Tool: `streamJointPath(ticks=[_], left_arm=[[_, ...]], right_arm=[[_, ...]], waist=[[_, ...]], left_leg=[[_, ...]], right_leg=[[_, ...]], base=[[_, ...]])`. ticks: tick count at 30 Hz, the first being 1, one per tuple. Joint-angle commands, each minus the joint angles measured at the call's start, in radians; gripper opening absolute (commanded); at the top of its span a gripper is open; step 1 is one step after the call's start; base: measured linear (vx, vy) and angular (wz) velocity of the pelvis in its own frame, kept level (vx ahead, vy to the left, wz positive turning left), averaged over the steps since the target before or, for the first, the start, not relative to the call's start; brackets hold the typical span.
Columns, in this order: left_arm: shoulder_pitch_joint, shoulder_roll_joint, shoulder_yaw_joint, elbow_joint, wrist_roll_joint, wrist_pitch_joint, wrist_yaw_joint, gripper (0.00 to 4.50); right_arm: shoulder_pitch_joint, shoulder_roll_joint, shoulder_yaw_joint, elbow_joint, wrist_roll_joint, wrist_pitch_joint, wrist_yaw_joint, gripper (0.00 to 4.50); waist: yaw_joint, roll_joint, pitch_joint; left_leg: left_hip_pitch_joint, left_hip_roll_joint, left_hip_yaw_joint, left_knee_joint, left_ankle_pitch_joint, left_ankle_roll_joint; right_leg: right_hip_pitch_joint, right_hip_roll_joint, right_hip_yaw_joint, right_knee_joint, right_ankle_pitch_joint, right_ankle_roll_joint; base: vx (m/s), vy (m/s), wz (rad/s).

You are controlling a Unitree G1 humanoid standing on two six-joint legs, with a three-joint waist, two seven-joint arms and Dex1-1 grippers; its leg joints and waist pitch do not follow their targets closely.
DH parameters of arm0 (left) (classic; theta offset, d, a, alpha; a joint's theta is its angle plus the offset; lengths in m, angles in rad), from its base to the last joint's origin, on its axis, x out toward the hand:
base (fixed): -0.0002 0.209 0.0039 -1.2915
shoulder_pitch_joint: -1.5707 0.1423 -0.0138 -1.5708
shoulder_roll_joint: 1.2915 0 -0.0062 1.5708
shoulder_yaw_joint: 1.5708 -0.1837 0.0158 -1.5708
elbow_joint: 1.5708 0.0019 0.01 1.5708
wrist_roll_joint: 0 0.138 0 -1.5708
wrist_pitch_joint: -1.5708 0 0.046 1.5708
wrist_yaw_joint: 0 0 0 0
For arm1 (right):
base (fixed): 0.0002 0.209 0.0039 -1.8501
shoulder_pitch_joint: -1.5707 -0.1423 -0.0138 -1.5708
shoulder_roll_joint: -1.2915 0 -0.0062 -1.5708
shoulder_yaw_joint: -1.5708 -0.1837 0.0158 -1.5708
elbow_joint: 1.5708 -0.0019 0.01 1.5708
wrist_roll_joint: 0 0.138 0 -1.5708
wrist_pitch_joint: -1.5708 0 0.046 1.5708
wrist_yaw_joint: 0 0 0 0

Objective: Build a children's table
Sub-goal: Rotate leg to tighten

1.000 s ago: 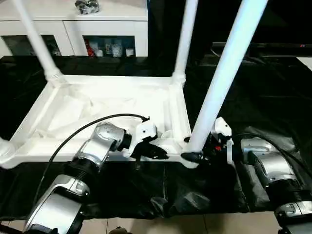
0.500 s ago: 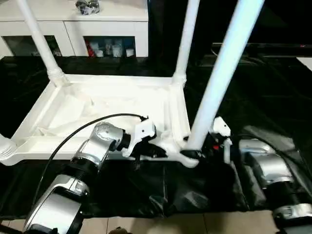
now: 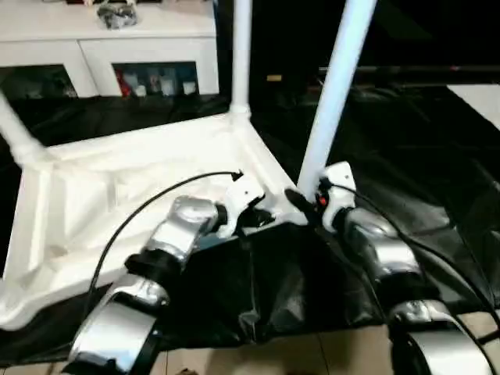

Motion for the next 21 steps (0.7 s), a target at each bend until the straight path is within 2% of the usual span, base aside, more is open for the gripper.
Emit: streamJointPath(ticks=[1, 3, 4, 7, 9, 11, 12, 14, 16, 18, 21], left_arm=[[-0.034, -0.086, -0.049, -0.041, -0.021, -0.043, -0.018, 0.00], [-0.025, -0.071, -0.054, -0.052, -0.024, -0.056, -0.047, 0.00], [-0.020, -0.057, -0.056, -0.057, -0.026, -0.068, -0.071, 0.00], [-0.014, -0.027, -0.058, -0.061, -0.031, -0.084, -0.110, 0.00], [-0.011, -0.013, -0.055, -0.064, -0.036, -0.093, -0.132, 0.00], [-0.007, 0.020, -0.047, -0.072, -0.047, -0.104, -0.192, 0.00], [-0.007, 0.020, -0.047, -0.072, -0.047, -0.104, -0.192, 0.00], [-0.004, 0.053, -0.047, -0.082, -0.057, -0.115, -0.253, 0.00], [-0.003, 0.066, -0.047, -0.085, -0.063, -0.118, -0.289, 0.00], [-0.001, 0.089, -0.051, -0.093, -0.069, -0.117, -0.336, 0.00], [0.003, 0.107, -0.059, -0.093, -0.071, -0.115, -0.380, 0.00]], right_arm=[[0.021, 0.109, 0.099, 0.063, 0.004, 0.045, 0.078, 3.06], [0.027, 0.098, 0.096, 0.045, 0.018, 0.057, 0.120, 3.15], [0.035, 0.081, 0.111, 0.030, 0.006, 0.044, 0.145, 3.40], [0.049, 0.043, 0.140, 0.005, -0.021, 0.022, 0.191, 3.56], [0.055, 0.022, 0.149, -0.002, -0.029, 0.006, 0.220, 3.63], [0.076, -0.034, 0.165, -0.031, -0.019, 0.000, 0.348, 3.63], [0.076, -0.034, 0.165, -0.031, -0.019, 0.000, 0.348, 3.63], [0.109, -0.101, 0.198, -0.088, -0.005, 0.003, 0.490, 3.63], [0.125, -0.131, 0.210, -0.116, 0.000, 0.007, 0.561, 3.63], [0.152, -0.183, 0.236, -0.170, 0.020, 0.028, 0.682, 3.63], [0.160, -0.208, 0.251, -0.188, 0.027, 0.040, 0.734, 3.63]], waist=[[0.003, 0.003, -0.053], [0.005, 0.005, -0.056], [0.005, 0.008, -0.057], [0.006, 0.008, -0.061], [0.008, 0.008, -0.063], [0.013, 0.007, -0.064], [0.017, 0.006, -0.065], [0.022, 0.006, -0.064], [0.032, 0.004, -0.060], [0.040, 0.005, -0.058], [0.044, 0.011, -0.057]], left_leg=[[0.006, 0.041, -0.029, -0.073, -0.306, 0.022], [0.008, 0.042, -0.027, -0.072, -0.297, 0.027], [0.007, 0.044, -0.027, -0.071, -0.285, 0.029], [0.000, 0.045, -0.027, -0.070, -0.252, 0.039], [0.004, 0.045, -0.023, -0.066, -0.231, 0.048], [-0.002, 0.045, -0.020, -0.062, -0.195, 0.067], [-0.002, 0.046, -0.018, -0.059, -0.188, 0.079], [-0.002, 0.049, -0.017, -0.059, -0.186, 0.087], [0.002, 0.050, -0.016, -0.060, -0.210, 0.087], [0.008, 0.052, -0.018, -0.064, -0.236, 0.075], [0.011, 0.055, -0.018, -0.066, -0.256, 0.062]], right_leg=[[0.039, -0.076, 0.043, -0.085, -0.387, -0.174], [0.039, -0.075, 0.044, -0.082, -0.354, -0.182], [0.040, -0.075, 0.045, -0.077, -0.314, -0.196], [0.049, -0.075, 0.044, -0.066, -0.237, -0.217], [0.047, -0.073, 0.044, -0.061, -0.186, -0.235], [0.054, -0.073, 0.043, -0.053, -0.123, -0.258], [0.056, -0.072, 0.042, -0.051, -0.109, -0.264], [0.054, -0.073, 0.042, -0.051, -0.113, -0.268], [0.053, -0.074, 0.042, -0.056, -0.162, -0.258], [0.050, -0.074, 0.042, -0.063, -0.225, -0.242], [0.046, -0.075, 0.044, -0.064, -0.243, -0.245]], base=[[0.000, 0.000, 0.00], [0.000, 0.000, 0.00], [0.000, 0.000, 0.00], [0.000, 0.000, 0.00], [0.000, 0.000, 0.00], [0.000, 0.000, 0.00], [0.000, 0.000, 0.00], [0.000, 0.000, 0.00], [0.000, 0.000, 0.00], [0.000, 0.000, 0.00], [0.000, 0.000, 0.00]])
